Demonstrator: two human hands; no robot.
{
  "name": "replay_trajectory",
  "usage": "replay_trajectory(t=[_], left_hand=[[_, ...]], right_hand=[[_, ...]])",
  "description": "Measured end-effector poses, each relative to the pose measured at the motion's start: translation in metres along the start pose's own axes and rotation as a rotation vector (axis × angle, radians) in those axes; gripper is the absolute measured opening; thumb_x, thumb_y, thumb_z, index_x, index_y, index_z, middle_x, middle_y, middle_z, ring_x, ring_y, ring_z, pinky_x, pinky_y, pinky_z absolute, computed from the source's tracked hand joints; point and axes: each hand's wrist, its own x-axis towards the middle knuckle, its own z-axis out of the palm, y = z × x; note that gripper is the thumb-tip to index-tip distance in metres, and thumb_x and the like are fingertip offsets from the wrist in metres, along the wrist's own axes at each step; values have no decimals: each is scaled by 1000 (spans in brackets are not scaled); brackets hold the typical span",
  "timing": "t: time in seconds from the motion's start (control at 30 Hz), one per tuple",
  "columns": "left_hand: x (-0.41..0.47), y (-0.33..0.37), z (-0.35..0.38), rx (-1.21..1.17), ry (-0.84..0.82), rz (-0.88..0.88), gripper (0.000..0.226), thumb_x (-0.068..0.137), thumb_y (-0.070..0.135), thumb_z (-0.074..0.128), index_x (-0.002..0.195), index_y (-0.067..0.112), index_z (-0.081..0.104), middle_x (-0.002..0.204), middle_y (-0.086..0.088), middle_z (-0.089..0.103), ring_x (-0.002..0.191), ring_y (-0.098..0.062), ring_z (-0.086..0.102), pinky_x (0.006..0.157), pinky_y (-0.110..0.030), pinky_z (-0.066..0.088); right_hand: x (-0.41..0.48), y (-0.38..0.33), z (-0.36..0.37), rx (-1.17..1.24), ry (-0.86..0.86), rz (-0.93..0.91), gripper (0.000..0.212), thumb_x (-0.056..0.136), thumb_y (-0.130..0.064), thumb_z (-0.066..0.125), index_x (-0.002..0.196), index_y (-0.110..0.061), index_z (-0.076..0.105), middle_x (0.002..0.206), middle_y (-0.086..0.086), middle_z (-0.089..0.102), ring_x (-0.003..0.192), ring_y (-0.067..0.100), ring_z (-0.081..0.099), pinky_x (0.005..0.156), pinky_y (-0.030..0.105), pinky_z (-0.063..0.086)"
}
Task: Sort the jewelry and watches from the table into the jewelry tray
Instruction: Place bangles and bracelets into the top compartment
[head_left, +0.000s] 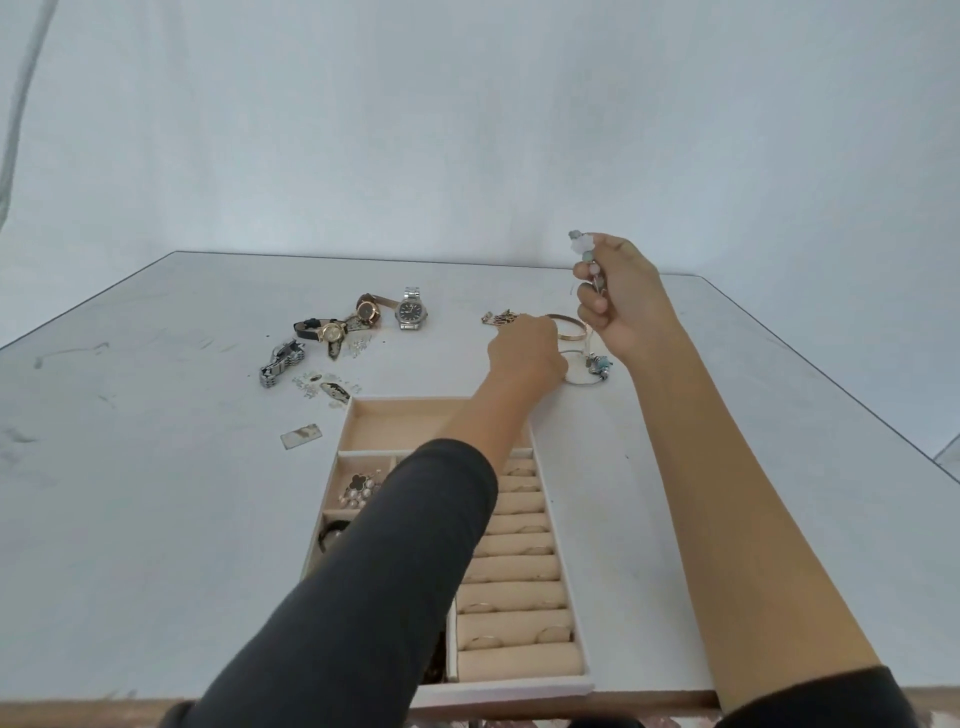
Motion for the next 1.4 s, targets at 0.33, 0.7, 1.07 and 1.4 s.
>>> replay_trajectory(t=[0.33,0.7,1.07,1.4], left_hand=[[8,-36,-32,-75,-84,-29,14,80,7,57,68,10,51,66,-4,56,74,-23,67,72,-29,55],[-22,-94,-102,-425,-53,-117,10,81,5,67,73,1,71,74,-14,72,63,-17,71,73,-22,58],[-82,-89,-79,-383,-134,-12,9,82,2,67,76,0,72,70,-13,72,60,-20,70,72,-27,59],[-93,-81,-65,-58,4,69,9,76,14,70,67,17,69,68,-1,69,73,-18,69,71,-32,56]], right_hand=[[-3,1,7,-99,0,-6,15,91,-12,55,106,-14,59,62,-5,45,35,8,25,34,16,18],[-11,3,14,-168,10,24,10,94,-11,50,98,-17,57,64,-3,45,36,8,26,36,17,22],[-15,8,16,-236,-3,41,10,93,-13,55,87,-21,56,62,-4,45,37,9,26,38,16,23],[-18,9,18,-266,3,46,6,95,-15,53,91,-19,56,64,-2,46,38,8,28,37,16,25]])
